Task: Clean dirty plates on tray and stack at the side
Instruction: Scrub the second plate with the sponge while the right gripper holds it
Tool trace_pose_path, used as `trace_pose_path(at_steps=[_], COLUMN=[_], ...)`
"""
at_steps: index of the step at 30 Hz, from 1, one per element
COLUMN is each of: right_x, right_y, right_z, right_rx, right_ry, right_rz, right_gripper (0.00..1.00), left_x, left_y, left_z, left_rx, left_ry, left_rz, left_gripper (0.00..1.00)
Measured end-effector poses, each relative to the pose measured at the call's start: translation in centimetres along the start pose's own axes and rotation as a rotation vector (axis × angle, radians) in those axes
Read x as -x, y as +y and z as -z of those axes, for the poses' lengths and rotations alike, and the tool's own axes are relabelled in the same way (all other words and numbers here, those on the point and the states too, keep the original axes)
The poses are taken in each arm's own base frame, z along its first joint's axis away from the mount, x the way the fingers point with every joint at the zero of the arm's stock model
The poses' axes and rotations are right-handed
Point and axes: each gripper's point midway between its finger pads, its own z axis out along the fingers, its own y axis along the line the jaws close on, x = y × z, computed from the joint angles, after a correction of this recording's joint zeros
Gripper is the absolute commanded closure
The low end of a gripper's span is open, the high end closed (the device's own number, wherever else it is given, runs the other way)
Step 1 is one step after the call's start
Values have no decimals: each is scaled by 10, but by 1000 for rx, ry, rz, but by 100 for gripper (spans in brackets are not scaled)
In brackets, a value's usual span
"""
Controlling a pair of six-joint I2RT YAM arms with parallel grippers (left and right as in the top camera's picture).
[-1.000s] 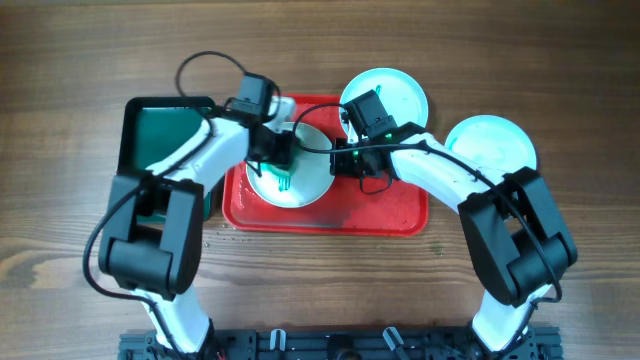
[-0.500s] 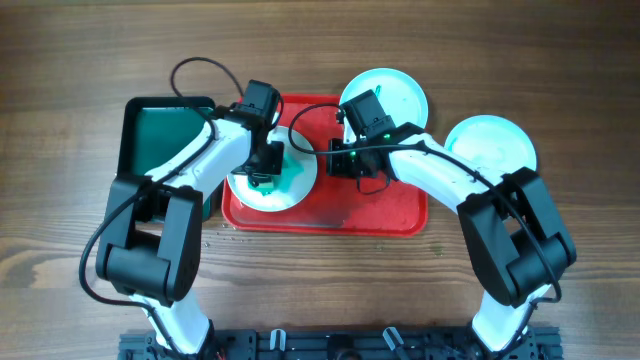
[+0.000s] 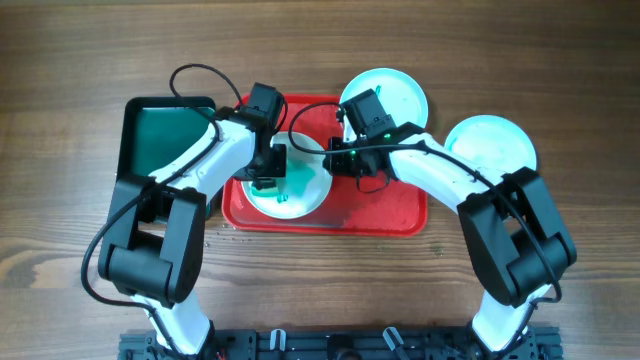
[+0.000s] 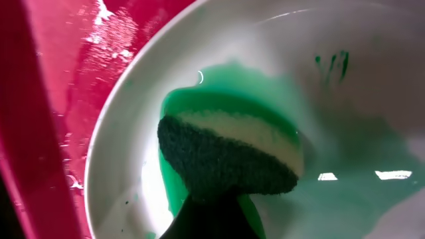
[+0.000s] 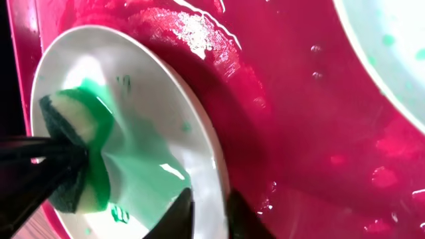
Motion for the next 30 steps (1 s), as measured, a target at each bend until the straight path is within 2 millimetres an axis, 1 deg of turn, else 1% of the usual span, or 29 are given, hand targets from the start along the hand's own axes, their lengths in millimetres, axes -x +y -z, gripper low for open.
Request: trace_pose_path(at_steps=[2,3,5,6,7,12,14,16,18,19,20,21,23,26,29,30], right_x=[0,0,-3,-5,-8,-7,-7,-7,-8,-8,-8,-8,-7,-6,-6,-6], right_y=[0,-1,-5,-8,-11,-13,-12,-12,-12,-12,-12,-12,-12,-12,-12,-12], right_z=[0,-1,-7,-11,-15,-14,-14,-14,-15,-15,-15,-15,-15,-15,-15,-15], right_rx=[0,-1,-8,-14,-18,-21,-21,-20,-20,-20,-20,-20,-19,-18,-18,-18], right_ry=[0,1,15,25,38,40,40,40,41,41,41,40,37,35,36,36], right_rz=[-1,-2,-22,-37,-55,-68,-68,-68,-67,-67,-68,-74,-81,-91,-95,-96], right_gripper=[76,78,91,96,96,96,96,96,96,96,96,96,96,96,96,96], left_x=[0,0,0,1,1,-2,-16,-35,-42,-42,-38,-30,-14,20,44,52], left_y=[-2,-2,-3,-4,-5,-8,-16,-29,-44,-50,-58,-65,-69,-64,-51,-44], left_z=[0,0,0,0,0,0,2,6,7,7,6,5,3,2,3,3], left_rx=[-18,-24,-37,-42,-47,-66,-117,-192,-255,-272,-297,-312,-315,-242,-150,-108], left_ry=[5,6,6,4,3,18,83,158,169,162,133,87,17,-122,-218,-249], left_rz=[1,3,6,5,5,10,8,-52,-147,-179,-229,-267,-281,-239,-175,-139], left_gripper=[96,96,96,96,96,96,96,96,96,96,96,96,96,96,96,96])
